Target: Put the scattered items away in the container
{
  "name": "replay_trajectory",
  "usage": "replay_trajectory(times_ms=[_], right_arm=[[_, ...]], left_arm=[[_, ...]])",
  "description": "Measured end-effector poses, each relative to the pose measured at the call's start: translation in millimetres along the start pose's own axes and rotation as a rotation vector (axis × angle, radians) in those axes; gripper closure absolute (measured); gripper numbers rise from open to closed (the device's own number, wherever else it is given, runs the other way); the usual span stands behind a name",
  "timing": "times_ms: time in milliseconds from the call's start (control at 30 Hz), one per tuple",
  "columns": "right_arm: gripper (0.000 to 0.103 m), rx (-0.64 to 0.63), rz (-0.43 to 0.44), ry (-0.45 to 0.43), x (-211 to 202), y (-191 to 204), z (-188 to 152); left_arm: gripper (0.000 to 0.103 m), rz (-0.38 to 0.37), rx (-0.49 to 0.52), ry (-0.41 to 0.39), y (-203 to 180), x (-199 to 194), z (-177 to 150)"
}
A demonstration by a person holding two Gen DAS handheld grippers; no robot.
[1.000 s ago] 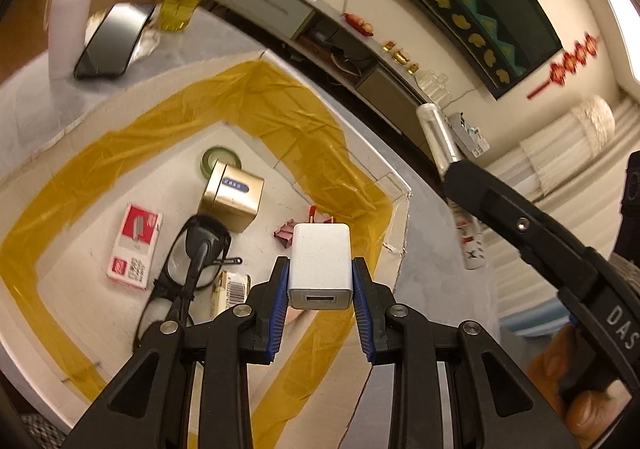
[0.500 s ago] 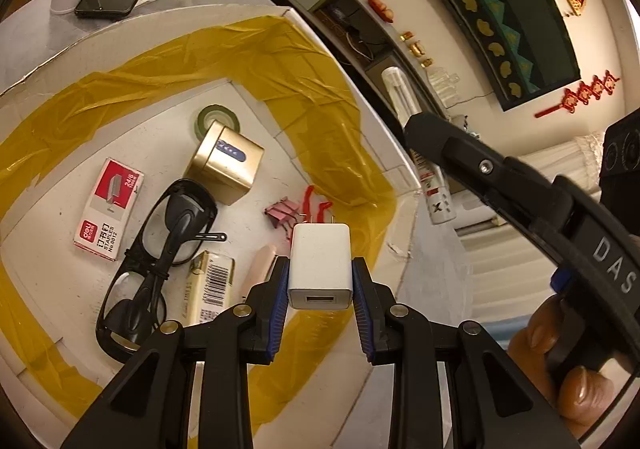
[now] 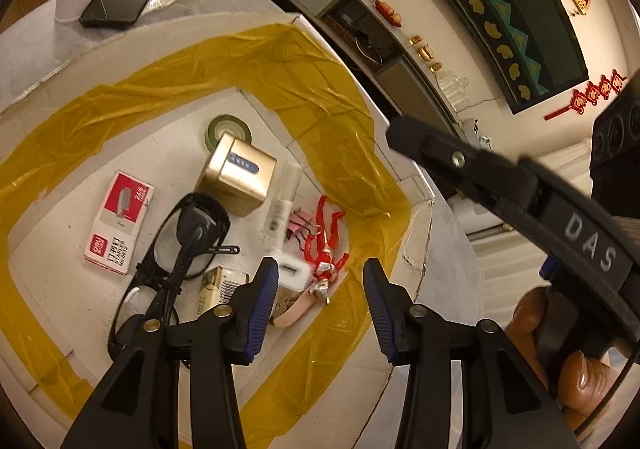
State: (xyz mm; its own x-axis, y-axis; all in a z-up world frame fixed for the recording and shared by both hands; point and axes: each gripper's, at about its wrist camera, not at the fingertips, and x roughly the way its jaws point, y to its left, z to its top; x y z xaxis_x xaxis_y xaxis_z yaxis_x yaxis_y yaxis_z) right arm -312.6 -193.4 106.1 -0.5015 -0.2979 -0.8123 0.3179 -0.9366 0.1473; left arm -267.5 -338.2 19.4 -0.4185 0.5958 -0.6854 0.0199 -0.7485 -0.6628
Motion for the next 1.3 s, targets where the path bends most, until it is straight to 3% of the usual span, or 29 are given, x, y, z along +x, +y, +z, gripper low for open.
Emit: replay_trajectory(times_ms=[367, 567, 700, 867, 1033, 1200, 1300], right_arm=[[0.064, -0.034, 0.017, 0.001, -45, 7, -32], [0.060, -0.172, -0.030, 0.004, -84, 21, -52], [0.056, -0.271, -0.067, 0.017, -99, 31, -69], [0.056, -0.348, -0.086, 0.064, -100, 42, -89], [0.053, -0.417, -0.165, 0.106, -96, 49, -102], [0.047, -0.487, -0.313, 0.129, -87, 53, -114], [0.047, -0.485, -0.307, 0.152, -83, 53, -116]], left_arm=[[0.057, 0.029, 0.042, -0.076, -8, -20, 0], [0.057, 0.085, 0.096, -0.119, -12, -39, -18], [0.057, 0.131, 0.173, -0.137, -15, -56, -46], [0.057, 0.194, 0.337, -0.147, -34, -71, -83], [0.056, 0.254, 0.426, -0.157, -39, -83, -109], [0.056, 0.244, 0.438, -0.125, -30, -90, -129], [0.056, 0.236, 0.450, -0.136, -31, -99, -135]])
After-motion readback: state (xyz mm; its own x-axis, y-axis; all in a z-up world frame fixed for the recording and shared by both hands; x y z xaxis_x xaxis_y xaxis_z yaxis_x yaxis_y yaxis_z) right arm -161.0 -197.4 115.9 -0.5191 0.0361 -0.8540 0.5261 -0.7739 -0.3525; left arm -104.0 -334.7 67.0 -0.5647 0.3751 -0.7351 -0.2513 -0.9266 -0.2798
